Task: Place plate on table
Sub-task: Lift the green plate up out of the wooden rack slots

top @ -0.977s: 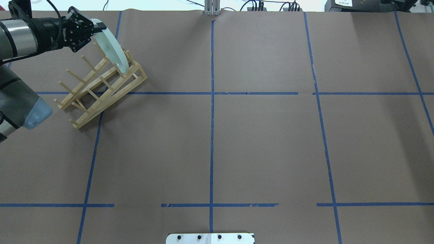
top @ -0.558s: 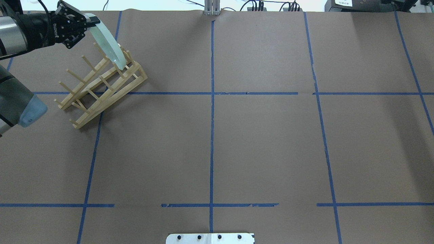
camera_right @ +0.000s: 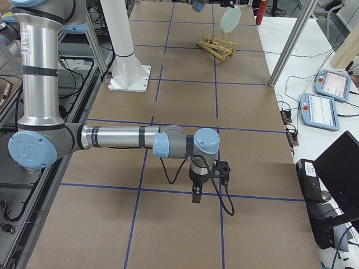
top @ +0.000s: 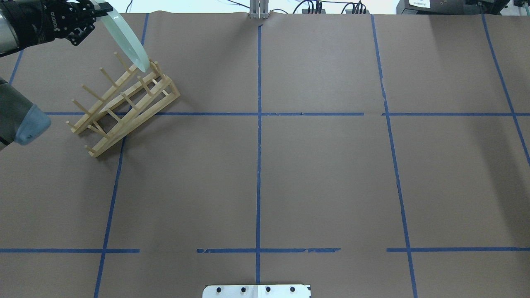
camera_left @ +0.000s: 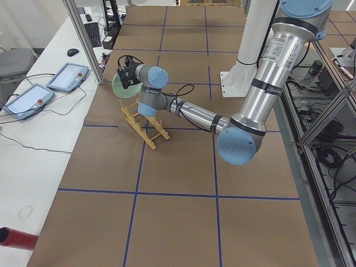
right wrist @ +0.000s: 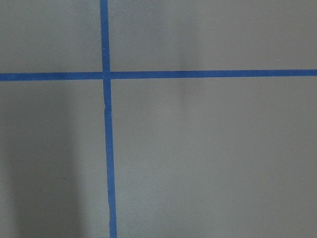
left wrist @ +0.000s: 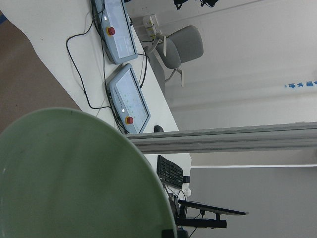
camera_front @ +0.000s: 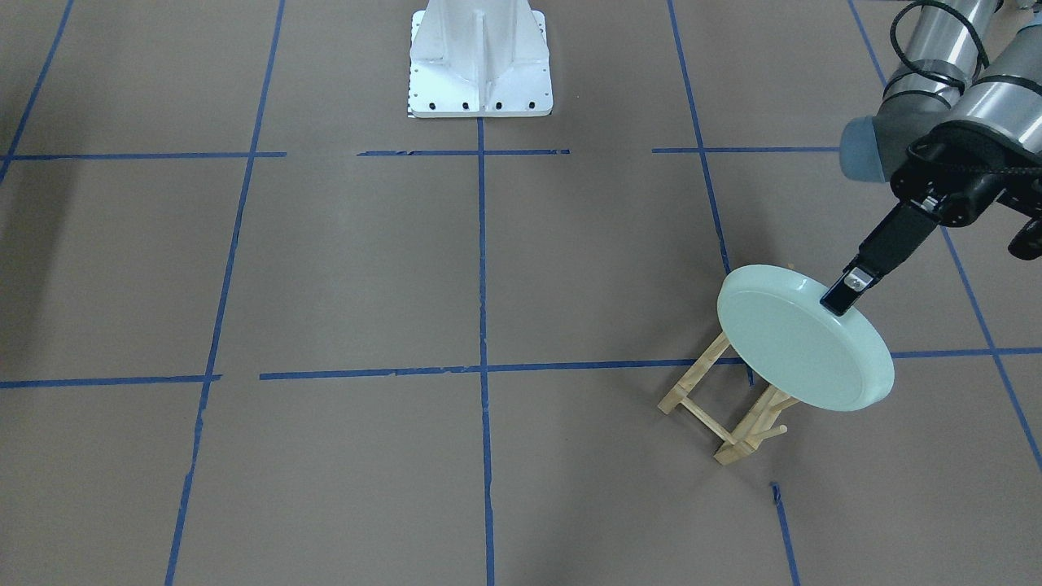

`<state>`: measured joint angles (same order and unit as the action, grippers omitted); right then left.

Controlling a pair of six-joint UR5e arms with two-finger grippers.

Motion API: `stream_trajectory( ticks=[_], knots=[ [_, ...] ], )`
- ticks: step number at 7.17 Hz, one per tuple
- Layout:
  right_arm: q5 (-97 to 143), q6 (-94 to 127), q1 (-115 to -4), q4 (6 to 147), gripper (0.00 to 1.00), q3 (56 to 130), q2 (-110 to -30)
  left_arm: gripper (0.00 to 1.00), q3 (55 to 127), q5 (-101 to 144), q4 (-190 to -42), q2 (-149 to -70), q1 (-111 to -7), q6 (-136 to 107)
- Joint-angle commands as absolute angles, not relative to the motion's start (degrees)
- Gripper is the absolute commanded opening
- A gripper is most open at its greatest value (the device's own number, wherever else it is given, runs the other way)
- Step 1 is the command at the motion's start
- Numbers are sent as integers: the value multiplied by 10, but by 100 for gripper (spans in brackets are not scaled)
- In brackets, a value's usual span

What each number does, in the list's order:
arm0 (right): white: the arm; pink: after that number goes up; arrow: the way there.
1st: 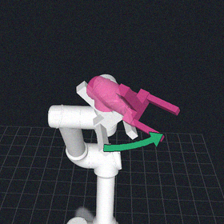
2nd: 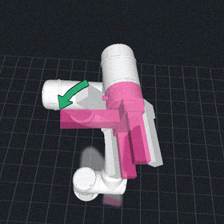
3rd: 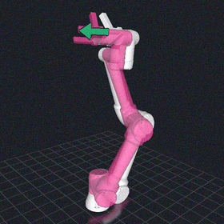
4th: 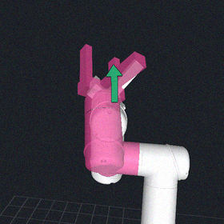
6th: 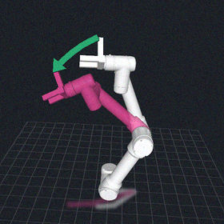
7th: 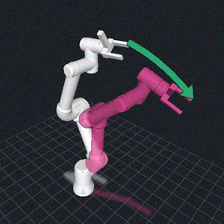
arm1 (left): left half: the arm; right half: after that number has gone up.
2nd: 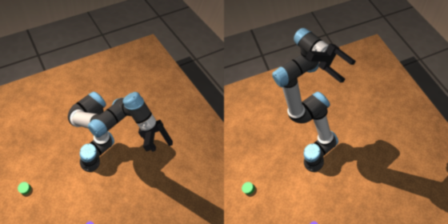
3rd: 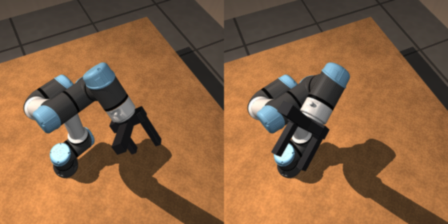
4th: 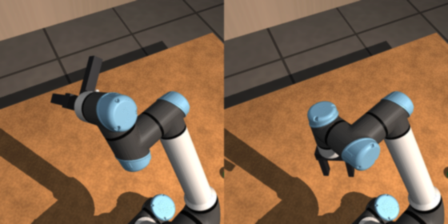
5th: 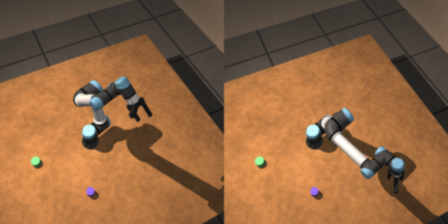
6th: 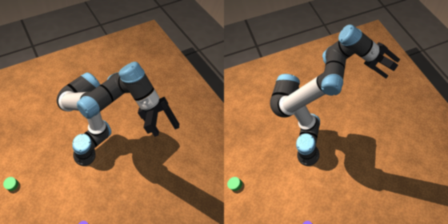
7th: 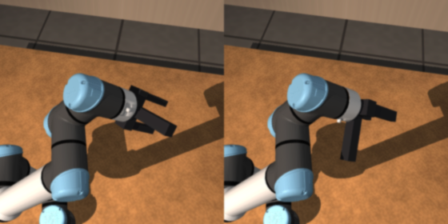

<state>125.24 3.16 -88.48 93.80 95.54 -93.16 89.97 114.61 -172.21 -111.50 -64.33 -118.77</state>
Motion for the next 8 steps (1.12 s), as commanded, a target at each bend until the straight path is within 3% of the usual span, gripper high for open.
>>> stream_trajectory(
  ticks=[1,4,8],
  knots=[
    [1252,32,-885,938,100,955,-932,0,974,1249,-1585,-1136,-676,-1172],
    [1252,32,-884,938,100,955,-932,0,1075,1292,-1346,-1169,-670,-1031],
    [1252,32,-885,938,100,955,-932,0,1160,1233,-1088,-1178,-506,-836]
  ],
)
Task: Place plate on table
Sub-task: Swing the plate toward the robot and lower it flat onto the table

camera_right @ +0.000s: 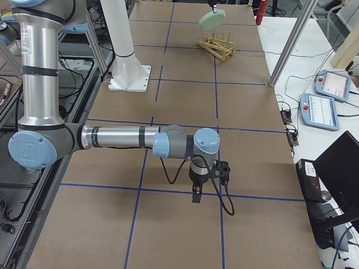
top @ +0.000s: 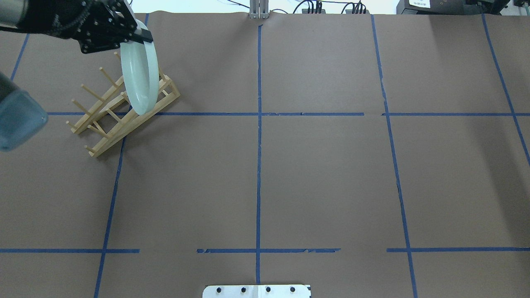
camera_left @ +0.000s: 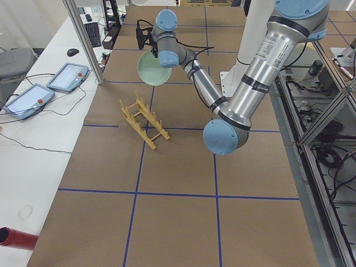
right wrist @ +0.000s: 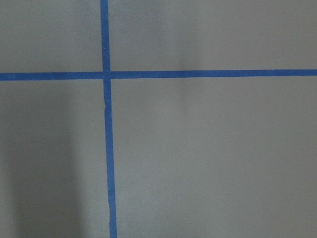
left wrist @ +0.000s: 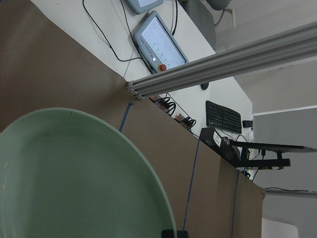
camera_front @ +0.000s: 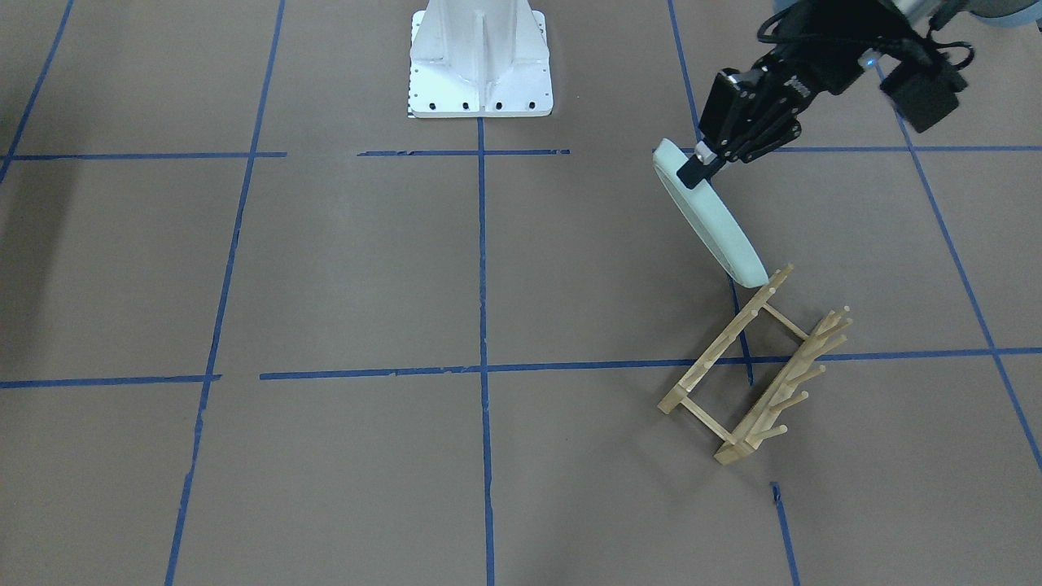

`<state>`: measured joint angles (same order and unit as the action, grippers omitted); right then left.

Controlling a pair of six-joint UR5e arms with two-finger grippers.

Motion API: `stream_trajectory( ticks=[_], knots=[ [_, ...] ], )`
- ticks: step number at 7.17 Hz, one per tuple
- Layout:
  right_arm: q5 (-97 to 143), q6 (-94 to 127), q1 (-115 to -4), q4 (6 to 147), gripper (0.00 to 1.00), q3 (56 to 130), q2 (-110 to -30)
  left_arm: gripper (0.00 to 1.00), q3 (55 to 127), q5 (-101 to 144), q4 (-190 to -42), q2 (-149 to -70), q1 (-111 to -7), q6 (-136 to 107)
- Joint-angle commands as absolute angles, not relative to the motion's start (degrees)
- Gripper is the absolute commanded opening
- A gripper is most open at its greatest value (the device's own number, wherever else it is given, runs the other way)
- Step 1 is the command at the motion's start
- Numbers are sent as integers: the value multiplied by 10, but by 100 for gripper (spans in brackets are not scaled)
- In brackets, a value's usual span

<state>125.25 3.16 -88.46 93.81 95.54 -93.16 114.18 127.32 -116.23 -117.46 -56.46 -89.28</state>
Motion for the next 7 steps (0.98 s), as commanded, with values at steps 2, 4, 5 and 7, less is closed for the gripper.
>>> stream_trajectory(
  ticks=[2,4,5,7],
  knots=[
    [1252,32,-884,938,100,955,-932,0,1143,1000,-871,-1245,-314,-785],
    [1252,32,-884,938,100,955,-932,0,1097,933,-795,-1280,-239,-744],
    [1252,32,-885,938,100,955,-932,0,1056,868,-774,-1284,-198,-699],
    [1252,32,-884,938,100,955,-932,0,1018,853,-776,-1288,-192,-620]
  ],
)
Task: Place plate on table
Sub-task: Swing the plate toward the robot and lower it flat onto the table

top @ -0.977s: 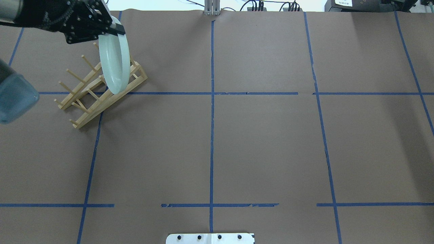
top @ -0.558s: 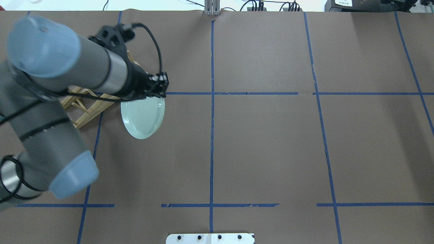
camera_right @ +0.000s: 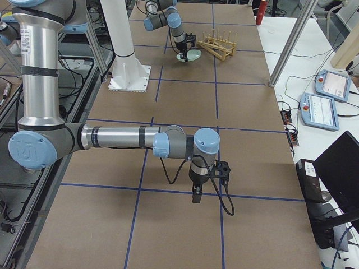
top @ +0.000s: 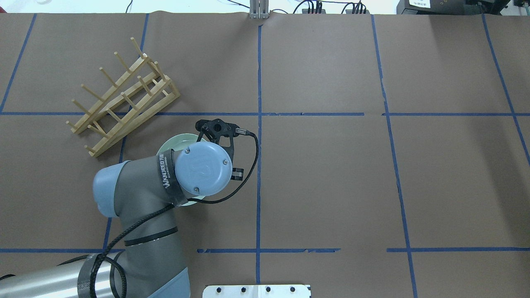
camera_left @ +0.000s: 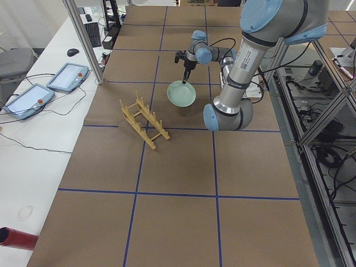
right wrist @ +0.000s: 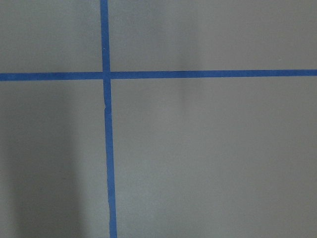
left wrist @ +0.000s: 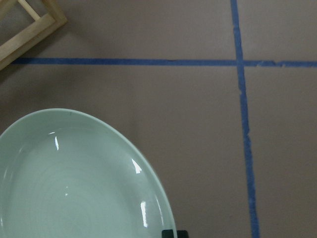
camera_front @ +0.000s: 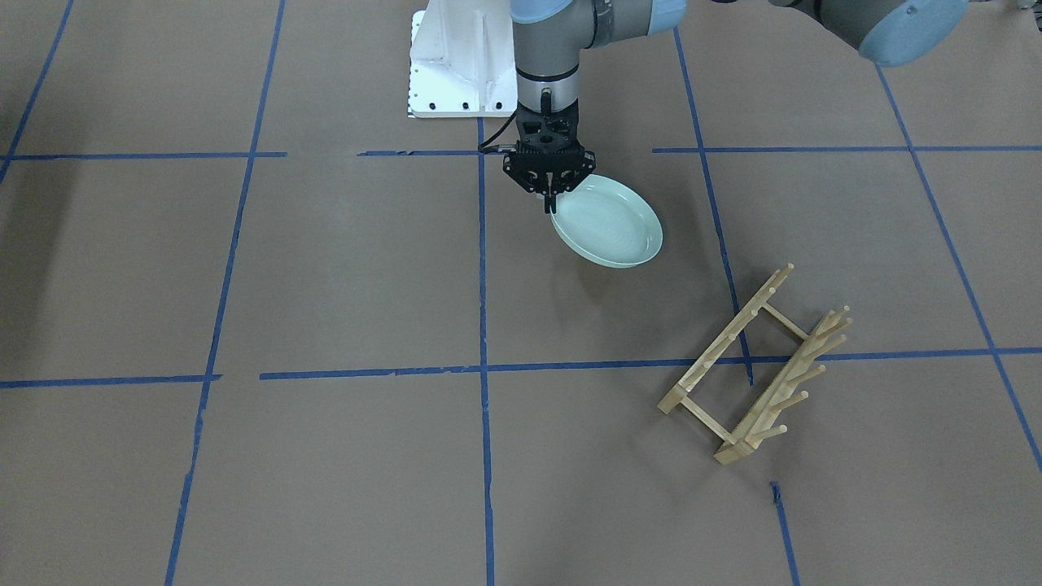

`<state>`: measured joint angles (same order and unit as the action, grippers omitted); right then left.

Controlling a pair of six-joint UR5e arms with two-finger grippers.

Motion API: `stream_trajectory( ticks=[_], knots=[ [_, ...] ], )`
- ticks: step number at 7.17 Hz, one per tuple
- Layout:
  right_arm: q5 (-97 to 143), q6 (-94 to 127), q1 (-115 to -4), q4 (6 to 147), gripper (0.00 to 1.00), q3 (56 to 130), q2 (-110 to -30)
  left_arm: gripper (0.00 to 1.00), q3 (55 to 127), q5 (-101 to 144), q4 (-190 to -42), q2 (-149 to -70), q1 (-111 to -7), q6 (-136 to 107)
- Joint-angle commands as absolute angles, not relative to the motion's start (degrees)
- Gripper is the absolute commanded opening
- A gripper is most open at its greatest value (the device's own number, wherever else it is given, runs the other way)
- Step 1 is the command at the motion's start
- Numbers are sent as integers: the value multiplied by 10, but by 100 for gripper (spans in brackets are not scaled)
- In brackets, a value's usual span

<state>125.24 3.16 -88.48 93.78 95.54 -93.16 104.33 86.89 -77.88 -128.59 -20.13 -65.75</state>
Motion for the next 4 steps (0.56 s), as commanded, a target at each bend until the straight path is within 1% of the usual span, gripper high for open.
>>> stream_trajectory(
  ticks=[1,2,3,4],
  knots=[
    [1252,32,-885,938,100,955,-932,0,1020,853,-777,-1290,-192,-607],
    [1252,32,-885,938,100,955,-932,83,1020,854,-777,-1294,-193,-582],
    [1252,32,-884,938,100,955,-932,100,1025,856,-780,-1295,-200,-577],
    [1252,32,-884,939,100,955,-932,100,1034,856,-780,-1295,-206,-577]
  ],
)
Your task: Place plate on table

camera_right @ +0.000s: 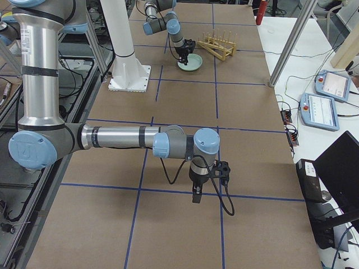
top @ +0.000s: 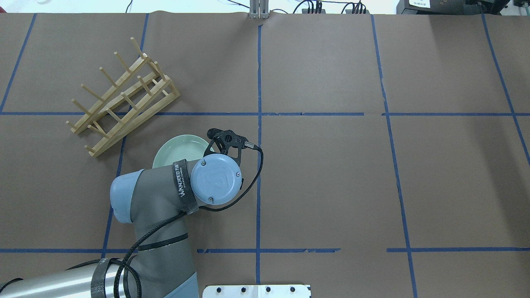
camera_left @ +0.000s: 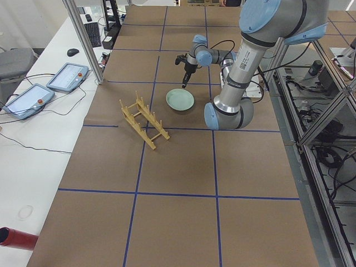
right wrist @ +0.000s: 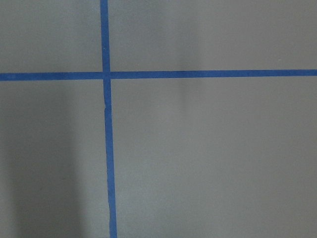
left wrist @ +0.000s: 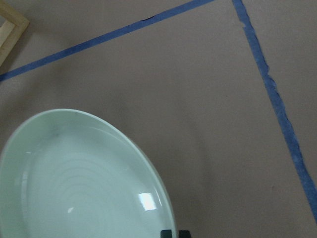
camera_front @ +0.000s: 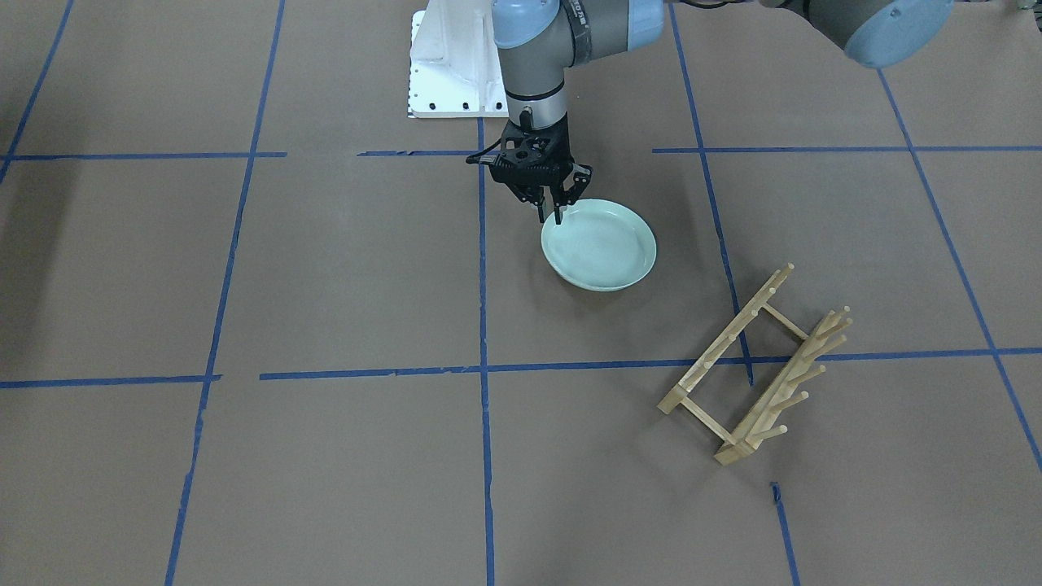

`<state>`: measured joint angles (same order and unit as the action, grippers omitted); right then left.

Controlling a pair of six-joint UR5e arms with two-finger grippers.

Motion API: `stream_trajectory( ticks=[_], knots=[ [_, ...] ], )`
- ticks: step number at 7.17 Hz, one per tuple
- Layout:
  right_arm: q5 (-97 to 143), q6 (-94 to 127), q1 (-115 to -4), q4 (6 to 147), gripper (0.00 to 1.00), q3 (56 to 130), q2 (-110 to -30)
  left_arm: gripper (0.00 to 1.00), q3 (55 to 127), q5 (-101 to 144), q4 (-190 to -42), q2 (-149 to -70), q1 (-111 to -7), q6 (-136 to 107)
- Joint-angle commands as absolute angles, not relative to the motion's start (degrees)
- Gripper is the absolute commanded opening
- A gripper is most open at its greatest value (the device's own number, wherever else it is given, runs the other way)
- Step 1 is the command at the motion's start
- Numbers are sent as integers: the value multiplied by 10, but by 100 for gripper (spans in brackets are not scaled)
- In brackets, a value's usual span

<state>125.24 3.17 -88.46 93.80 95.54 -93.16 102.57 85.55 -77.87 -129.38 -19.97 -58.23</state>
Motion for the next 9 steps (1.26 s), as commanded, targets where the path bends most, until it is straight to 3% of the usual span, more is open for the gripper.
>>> stream_trajectory(
  ticks=[1,3,6,9],
  knots=[
    [1252,32,-884,938,100,955,-932,100,1054,859,-780,-1296,-227,-577],
    [1252,32,-885,938,100,955,-932,100,1106,904,-780,-1297,-295,-579],
    [1252,32,-884,939,100,955,-932,100,1125,1159,-780,-1269,-540,-573],
    [1252,32,-885,938,100,955,-932,100,1113,1317,-780,-1108,-747,-247]
  ],
)
